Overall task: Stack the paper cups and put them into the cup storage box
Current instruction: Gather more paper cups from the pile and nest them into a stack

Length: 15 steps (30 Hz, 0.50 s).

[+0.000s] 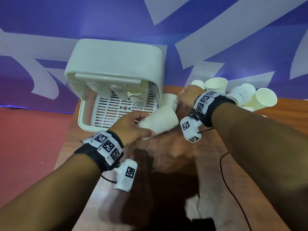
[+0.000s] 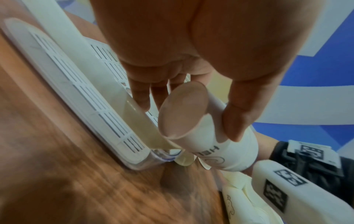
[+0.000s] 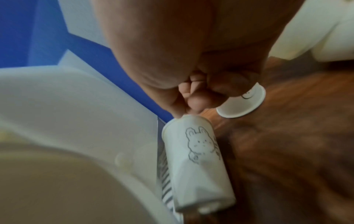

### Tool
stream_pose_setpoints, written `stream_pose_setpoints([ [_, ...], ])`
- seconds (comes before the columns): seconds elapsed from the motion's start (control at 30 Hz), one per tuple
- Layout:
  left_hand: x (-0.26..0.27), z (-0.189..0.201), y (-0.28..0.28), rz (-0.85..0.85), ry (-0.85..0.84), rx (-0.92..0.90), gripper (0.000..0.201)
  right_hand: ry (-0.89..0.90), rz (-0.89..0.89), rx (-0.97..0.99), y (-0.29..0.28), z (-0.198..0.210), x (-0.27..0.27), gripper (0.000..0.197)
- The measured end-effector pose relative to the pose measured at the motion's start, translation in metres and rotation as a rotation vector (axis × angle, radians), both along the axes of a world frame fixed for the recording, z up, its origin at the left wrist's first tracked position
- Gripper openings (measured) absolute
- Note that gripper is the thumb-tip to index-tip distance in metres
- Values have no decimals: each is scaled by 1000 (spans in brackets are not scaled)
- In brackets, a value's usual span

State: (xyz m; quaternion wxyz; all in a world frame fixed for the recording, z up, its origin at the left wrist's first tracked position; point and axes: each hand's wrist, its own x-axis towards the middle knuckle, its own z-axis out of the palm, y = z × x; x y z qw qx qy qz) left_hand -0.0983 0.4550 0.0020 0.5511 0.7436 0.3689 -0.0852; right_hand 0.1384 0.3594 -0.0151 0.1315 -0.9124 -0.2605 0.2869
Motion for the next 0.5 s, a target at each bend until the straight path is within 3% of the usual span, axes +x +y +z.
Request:
stream_pose_setpoints([
  [0.1,-6,8,-5,-34,13,42,52,20,9,28,-18,-5,-16,32],
  [0.37,-24,18,-14,-51,41,175,57,-98,117,128,-22,-20,-36,49],
  [0.43,-28,21,-11,-41,48,188,65,-100,171,91,-18,-18,-35,54],
  [0.5,-31,22,-8,-31,53,197,60,-65,182,42,-18,-16,-34,62],
])
